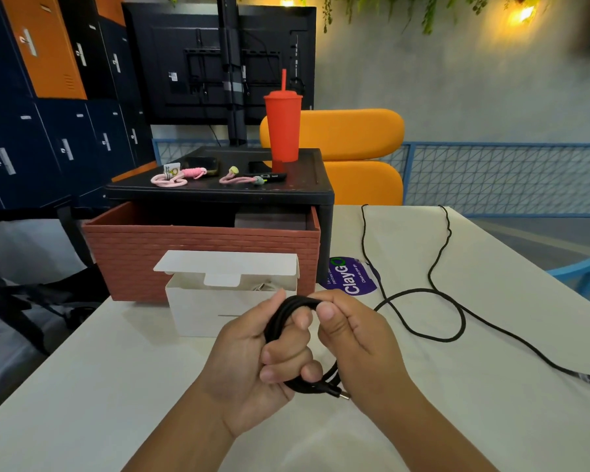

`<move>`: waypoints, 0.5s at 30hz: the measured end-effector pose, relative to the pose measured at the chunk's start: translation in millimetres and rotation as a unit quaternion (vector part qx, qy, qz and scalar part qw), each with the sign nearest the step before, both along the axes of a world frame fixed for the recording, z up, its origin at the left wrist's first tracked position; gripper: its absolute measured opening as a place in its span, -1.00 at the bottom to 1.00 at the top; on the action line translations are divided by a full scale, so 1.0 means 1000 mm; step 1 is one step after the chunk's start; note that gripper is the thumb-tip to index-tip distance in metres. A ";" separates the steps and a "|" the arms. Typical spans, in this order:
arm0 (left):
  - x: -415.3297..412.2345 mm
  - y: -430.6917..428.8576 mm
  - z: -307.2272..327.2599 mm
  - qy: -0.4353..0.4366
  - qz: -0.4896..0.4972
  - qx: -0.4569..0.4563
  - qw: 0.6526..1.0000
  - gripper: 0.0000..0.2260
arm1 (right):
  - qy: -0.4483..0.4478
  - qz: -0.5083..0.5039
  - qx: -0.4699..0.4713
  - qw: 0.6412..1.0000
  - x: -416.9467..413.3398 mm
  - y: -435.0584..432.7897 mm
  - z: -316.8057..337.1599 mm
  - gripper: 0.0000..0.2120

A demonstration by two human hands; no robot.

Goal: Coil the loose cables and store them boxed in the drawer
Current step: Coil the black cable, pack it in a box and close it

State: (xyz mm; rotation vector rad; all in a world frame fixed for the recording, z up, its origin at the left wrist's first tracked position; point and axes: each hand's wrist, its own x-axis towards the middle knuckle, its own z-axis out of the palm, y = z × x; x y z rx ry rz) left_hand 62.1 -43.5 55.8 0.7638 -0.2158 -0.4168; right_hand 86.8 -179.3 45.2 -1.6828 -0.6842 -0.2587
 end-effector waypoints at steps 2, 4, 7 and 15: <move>-0.001 -0.004 0.002 0.006 0.034 -0.001 0.999 -0.70 | 0.007 0.006 0.021 1.000 0.000 0.001 0.001 -0.72; -0.002 -0.006 0.002 0.009 0.052 -0.002 0.999 -0.70 | 0.017 0.011 0.027 0.999 -0.001 0.001 0.002 -0.77; -0.002 -0.004 0.003 0.016 0.055 -0.001 0.998 -0.70 | 0.040 0.019 0.024 0.999 0.000 0.001 0.002 -0.71; 0.005 0.008 0.001 -0.059 -0.024 -0.140 0.988 -0.56 | -0.051 -0.134 -0.090 0.986 0.018 -0.013 -0.006 -0.58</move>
